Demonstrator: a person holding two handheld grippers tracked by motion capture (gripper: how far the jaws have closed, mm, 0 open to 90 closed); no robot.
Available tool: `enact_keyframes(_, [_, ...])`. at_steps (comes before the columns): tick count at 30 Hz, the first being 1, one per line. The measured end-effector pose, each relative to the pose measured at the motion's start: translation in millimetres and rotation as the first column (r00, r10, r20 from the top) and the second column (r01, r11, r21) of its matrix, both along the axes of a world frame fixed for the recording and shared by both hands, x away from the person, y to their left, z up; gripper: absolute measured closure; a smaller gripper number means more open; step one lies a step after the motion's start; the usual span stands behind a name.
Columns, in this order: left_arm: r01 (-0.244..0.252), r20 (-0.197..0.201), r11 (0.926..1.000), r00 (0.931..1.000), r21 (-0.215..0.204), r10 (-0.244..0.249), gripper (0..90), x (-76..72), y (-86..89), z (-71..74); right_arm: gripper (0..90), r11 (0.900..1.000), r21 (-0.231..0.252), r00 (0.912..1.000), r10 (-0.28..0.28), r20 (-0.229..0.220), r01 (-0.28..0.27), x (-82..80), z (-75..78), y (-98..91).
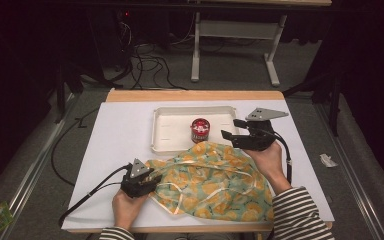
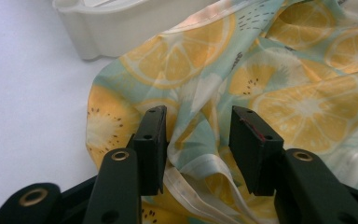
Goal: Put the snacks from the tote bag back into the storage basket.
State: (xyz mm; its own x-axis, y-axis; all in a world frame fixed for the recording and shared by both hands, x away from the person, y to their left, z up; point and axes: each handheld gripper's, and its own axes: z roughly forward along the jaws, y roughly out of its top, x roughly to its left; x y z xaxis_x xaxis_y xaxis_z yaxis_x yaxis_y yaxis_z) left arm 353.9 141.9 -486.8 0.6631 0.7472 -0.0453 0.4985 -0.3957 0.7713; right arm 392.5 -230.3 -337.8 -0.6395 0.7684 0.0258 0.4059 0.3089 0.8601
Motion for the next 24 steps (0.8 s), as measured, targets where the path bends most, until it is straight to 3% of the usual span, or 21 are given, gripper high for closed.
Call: enact_keyframes(24, [0.002, 0.001, 1.0000, 1.0000, 0.000, -0.002, 56.0, -0.1, -0.1, 0.0, 40.0, 0.9981, 0.042, 0.9988, -0.045, 0.020, 0.045, -21.0, -0.9, -29.4])
